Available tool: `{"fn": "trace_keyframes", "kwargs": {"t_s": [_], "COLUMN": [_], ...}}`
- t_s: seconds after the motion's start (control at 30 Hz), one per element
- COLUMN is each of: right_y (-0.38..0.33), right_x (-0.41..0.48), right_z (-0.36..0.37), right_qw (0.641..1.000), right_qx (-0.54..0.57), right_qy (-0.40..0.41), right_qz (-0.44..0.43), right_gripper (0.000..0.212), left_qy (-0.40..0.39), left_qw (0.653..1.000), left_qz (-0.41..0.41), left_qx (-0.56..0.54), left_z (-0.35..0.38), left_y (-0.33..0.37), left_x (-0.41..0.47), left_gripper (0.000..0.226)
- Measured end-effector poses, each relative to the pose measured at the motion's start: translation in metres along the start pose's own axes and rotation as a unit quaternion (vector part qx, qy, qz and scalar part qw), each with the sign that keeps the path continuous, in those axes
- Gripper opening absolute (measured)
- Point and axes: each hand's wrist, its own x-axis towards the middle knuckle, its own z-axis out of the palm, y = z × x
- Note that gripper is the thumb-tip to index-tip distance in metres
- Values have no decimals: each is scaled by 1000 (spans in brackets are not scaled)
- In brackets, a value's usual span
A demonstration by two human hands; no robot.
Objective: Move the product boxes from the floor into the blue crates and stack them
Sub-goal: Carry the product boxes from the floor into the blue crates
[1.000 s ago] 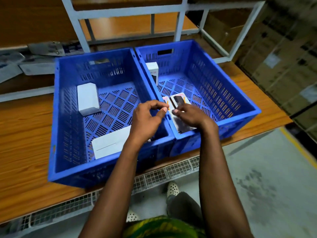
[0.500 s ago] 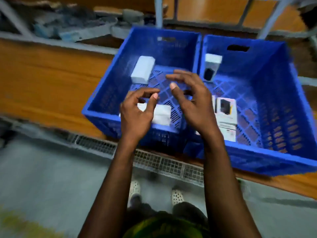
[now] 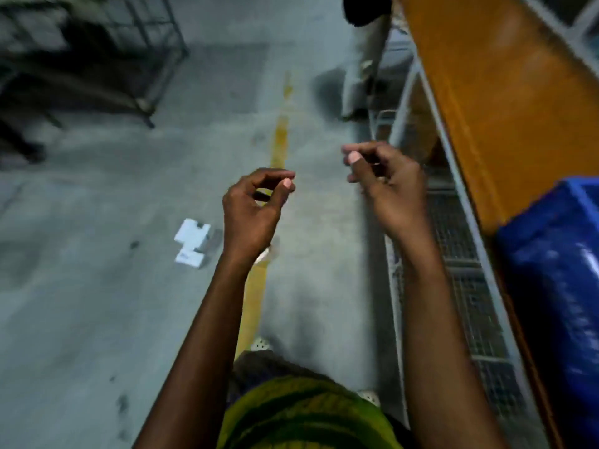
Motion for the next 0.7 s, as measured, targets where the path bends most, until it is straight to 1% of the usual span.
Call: {"fn": "trace_keyframes", "kwargs": {"t_s": [0.1, 0.27, 0.4, 0.5, 0.6, 0.7], "right_y": [-21, -56, -78, -86, -83, -63], "right_x": [-1, -13, -21, -30, -34, -35], "right_z": [97, 254, 368, 433, 482, 517], "right_qw": [992, 969, 952, 939, 928, 917], "right_qx": [17, 35, 49, 49, 27, 2], "right_qy": [-126, -246, -301, -340, -370, -397], "right_qz": [-5, -11, -2, 13, 18, 44], "right_gripper": [12, 12, 12, 12, 13, 12], "left_qy": [88, 182, 221, 248, 262, 272], "left_qw": [996, 978, 965, 953, 945, 939], "left_qz": [-35, -99, -133, -165, -187, -206], "left_qx": [4, 15, 42, 55, 51, 47], "left_z": [-83, -224, -332, -390, -425, -441], "left_y": [-30, -91, -137, -163, -190, -217], "left_x": [-3, -12, -11, -12, -12, -8], "left_gripper": [11, 10, 10, 9, 9, 9]}}
